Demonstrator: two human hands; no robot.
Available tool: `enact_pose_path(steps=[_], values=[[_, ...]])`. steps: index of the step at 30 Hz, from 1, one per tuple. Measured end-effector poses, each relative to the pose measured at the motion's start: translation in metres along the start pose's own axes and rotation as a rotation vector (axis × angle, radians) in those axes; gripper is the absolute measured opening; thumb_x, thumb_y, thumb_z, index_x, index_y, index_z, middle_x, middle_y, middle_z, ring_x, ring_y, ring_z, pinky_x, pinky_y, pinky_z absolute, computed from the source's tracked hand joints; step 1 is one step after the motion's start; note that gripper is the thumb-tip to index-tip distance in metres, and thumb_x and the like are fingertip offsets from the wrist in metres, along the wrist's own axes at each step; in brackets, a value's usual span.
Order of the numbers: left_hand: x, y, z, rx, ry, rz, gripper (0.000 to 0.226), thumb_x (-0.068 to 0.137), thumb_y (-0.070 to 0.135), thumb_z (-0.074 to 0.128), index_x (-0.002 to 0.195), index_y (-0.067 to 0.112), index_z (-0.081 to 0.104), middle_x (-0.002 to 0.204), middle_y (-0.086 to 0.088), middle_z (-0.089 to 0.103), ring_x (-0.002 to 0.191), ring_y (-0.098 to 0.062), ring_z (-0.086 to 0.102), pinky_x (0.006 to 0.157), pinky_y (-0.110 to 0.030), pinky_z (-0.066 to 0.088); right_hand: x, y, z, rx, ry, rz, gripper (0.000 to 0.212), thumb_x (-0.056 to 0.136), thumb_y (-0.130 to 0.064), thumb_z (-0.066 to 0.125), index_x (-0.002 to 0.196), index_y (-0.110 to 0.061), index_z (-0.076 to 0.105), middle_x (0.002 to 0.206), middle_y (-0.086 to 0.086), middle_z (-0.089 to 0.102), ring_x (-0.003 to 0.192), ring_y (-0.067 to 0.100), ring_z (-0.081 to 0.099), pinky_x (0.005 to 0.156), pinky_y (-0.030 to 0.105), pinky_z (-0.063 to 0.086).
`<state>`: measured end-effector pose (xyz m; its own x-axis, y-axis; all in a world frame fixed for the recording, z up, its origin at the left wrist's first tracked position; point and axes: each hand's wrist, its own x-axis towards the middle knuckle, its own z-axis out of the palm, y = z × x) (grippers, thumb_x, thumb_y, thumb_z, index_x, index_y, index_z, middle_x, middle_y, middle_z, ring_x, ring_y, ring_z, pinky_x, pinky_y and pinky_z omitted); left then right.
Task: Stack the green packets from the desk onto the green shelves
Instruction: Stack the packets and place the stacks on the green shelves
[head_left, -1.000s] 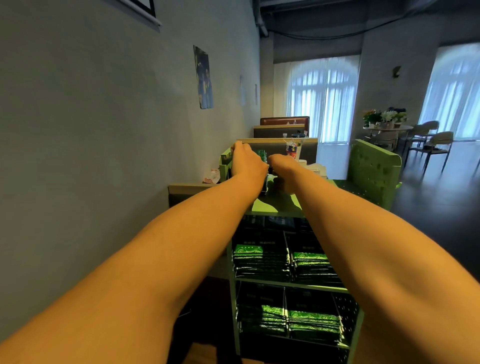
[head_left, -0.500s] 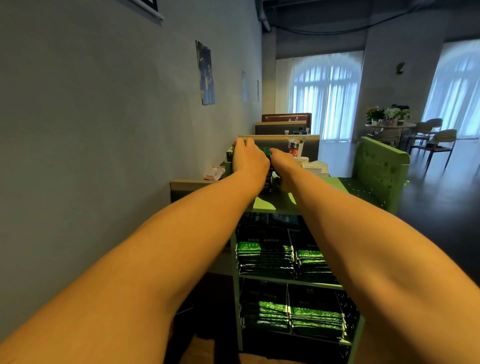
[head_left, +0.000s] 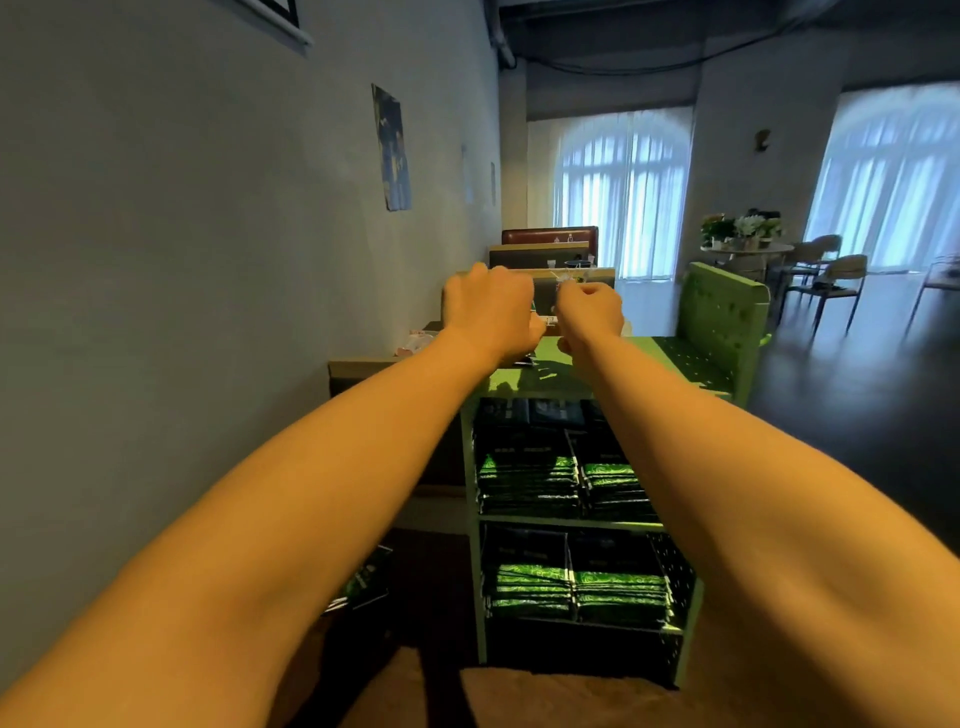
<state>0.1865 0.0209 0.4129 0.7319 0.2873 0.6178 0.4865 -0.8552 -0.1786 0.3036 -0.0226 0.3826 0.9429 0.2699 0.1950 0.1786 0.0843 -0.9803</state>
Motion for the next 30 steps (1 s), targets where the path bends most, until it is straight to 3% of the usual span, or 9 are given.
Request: enact_pose_path(steps=[6, 8, 10, 14, 17, 20, 24, 27, 30], values=[[-0.063, -0.021, 0.001, -0.309, 0.056, -0.110, 0.025, 0.093, 0.046, 0.053, 0.089, 0.022, 0.059, 0.087, 0.002, 0.059, 0.079, -0.019, 0.052, 0.066, -0.030, 0.038, -0.063, 0.019, -0.007, 0.123, 0.014, -0.132, 0.009, 0.098, -0.021, 0.057, 0.092, -0.019, 0.063, 0.089, 0.004, 0.066, 0.078, 0.019, 0.054, 0.063, 0.030, 0.043], [-0.091, -0.030, 0.010, -0.402, 0.054, -0.150, 0.028, 0.092, 0.046, 0.054, 0.088, 0.020, 0.064, 0.085, 0.003, 0.062, 0.079, -0.018, 0.056, 0.063, -0.028, 0.036, -0.091, 0.035, -0.005, 0.140, 0.006, -0.188, 0.004, 0.096, -0.022, 0.059, 0.095, -0.022, 0.063, 0.097, 0.005, 0.069, 0.085, 0.021, 0.060, 0.069, 0.036, 0.049], [-0.125, -0.037, 0.024, -0.503, 0.058, -0.198, 0.030, 0.092, 0.046, 0.054, 0.084, 0.020, 0.067, 0.081, 0.002, 0.064, 0.078, -0.019, 0.058, 0.064, -0.029, 0.037, -0.125, 0.060, -0.002, 0.159, -0.015, -0.252, 0.007, 0.097, -0.022, 0.060, 0.092, -0.027, 0.061, 0.099, 0.005, 0.069, 0.094, 0.024, 0.067, 0.075, 0.041, 0.055], [-0.206, -0.054, 0.067, -0.645, 0.087, -0.290, 0.031, 0.091, 0.045, 0.056, 0.077, 0.019, 0.066, 0.077, 0.002, 0.065, 0.079, -0.023, 0.061, 0.068, -0.033, 0.048, -0.191, 0.121, 0.010, 0.186, -0.073, -0.354, 0.011, 0.098, -0.018, 0.060, 0.092, -0.027, 0.059, 0.095, 0.002, 0.068, 0.092, 0.022, 0.068, 0.076, 0.039, 0.056], [-0.286, -0.073, 0.120, -0.655, 0.096, -0.360, 0.024, 0.090, 0.052, 0.057, 0.086, 0.028, 0.061, 0.090, 0.003, 0.065, 0.089, -0.023, 0.061, 0.080, -0.040, 0.052, -0.243, 0.191, 0.026, 0.147, -0.096, -0.402, 0.009, 0.094, -0.016, 0.061, 0.094, -0.025, 0.062, 0.092, 0.001, 0.068, 0.095, 0.025, 0.069, 0.087, 0.047, 0.059], [-0.377, -0.095, 0.171, -0.648, 0.029, -0.450, 0.025, 0.085, 0.057, 0.058, 0.085, 0.032, 0.059, 0.092, 0.001, 0.066, 0.092, -0.025, 0.062, 0.084, -0.044, 0.054, -0.303, 0.273, 0.046, 0.028, -0.163, -0.336, 0.007, 0.094, -0.019, 0.061, 0.100, -0.024, 0.062, 0.097, 0.004, 0.070, 0.095, 0.024, 0.069, 0.088, 0.051, 0.059], [-0.480, -0.122, 0.206, -0.621, -0.118, -0.588, 0.022, 0.086, 0.052, 0.061, 0.086, 0.031, 0.061, 0.103, -0.002, 0.067, 0.101, -0.028, 0.061, 0.090, -0.044, 0.052, -0.377, 0.347, 0.064, -0.154, -0.257, -0.252, 0.010, 0.095, -0.023, 0.063, 0.105, -0.023, 0.061, 0.098, -0.001, 0.068, 0.094, 0.019, 0.066, 0.088, 0.042, 0.056], [-0.524, -0.141, 0.215, -0.560, -0.219, -0.645, 0.023, 0.088, 0.050, 0.060, 0.097, 0.029, 0.061, 0.106, 0.000, 0.062, 0.102, -0.026, 0.058, 0.083, -0.037, 0.046, -0.411, 0.371, 0.080, -0.261, -0.331, -0.244, 0.018, 0.098, -0.024, 0.064, 0.114, -0.020, 0.061, 0.096, -0.008, 0.059, 0.094, 0.012, 0.059, 0.084, 0.030, 0.048], [-0.545, -0.162, 0.221, -0.524, -0.263, -0.684, 0.024, 0.088, 0.051, 0.058, 0.100, 0.030, 0.057, 0.106, 0.000, 0.062, 0.100, -0.027, 0.059, 0.082, -0.037, 0.043, -0.428, 0.381, 0.102, -0.327, -0.391, -0.228, 0.024, 0.099, -0.026, 0.063, 0.122, -0.018, 0.060, 0.099, -0.009, 0.058, 0.096, 0.012, 0.058, 0.084, 0.030, 0.048]])
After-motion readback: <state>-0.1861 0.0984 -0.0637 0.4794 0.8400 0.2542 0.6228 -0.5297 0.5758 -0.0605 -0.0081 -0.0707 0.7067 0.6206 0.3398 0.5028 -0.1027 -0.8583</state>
